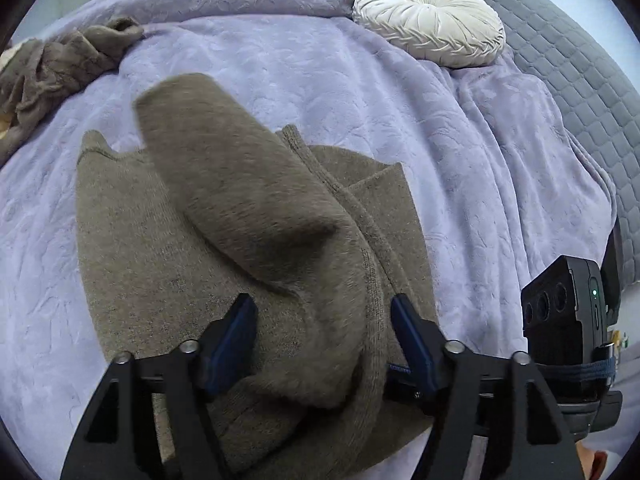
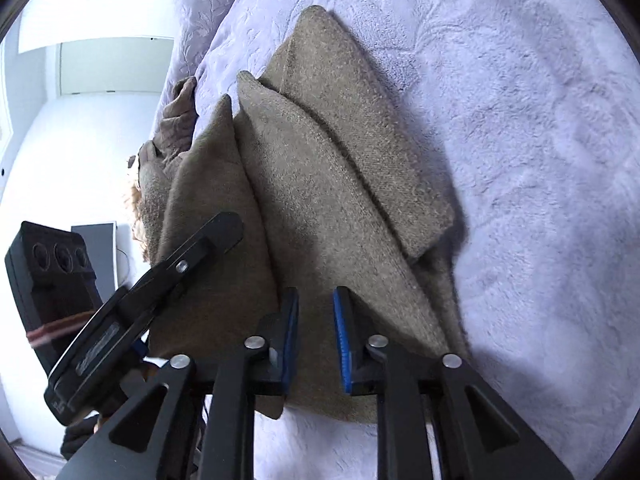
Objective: Fold small clothes
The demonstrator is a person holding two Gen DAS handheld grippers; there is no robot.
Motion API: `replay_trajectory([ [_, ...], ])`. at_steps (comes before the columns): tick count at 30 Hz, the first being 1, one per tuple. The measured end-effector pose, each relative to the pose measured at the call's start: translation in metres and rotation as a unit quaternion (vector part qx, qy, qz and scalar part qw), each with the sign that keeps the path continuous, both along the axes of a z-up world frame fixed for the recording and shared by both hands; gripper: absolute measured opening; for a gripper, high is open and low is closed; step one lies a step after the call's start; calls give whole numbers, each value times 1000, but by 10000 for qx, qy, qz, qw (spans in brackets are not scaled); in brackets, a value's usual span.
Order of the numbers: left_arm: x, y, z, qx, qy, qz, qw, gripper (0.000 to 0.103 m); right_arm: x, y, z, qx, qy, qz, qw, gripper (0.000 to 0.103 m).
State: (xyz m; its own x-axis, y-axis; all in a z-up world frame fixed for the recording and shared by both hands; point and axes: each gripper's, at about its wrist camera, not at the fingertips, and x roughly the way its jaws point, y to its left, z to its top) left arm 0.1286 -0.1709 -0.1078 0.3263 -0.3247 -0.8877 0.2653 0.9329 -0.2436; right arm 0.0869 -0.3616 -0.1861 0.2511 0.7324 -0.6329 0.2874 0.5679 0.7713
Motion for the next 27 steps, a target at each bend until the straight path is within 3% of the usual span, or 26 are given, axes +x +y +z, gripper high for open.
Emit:
replay_trajectory([
  [3,-3,-1,6,44,-64,-121,9999,76,5,3,0,38,-43,45,10000,35],
  [6,-5,11,13,-99,-78,-55,9999,76,14,10,2,-22,-64,100,9999,36],
  [13,-8,74,27,-257,-231,854,9957,76,18,2,0,231,-47,-290,9993,38],
  [20,-3,134,-10,155,213,1921,9810,76,6,-20,-17,1024,166,-1089,9886,39],
  [27,-8,144,-23,-40,323,1978,9797,76,-5,-30,-24,1469,254,-1505,9773,41],
])
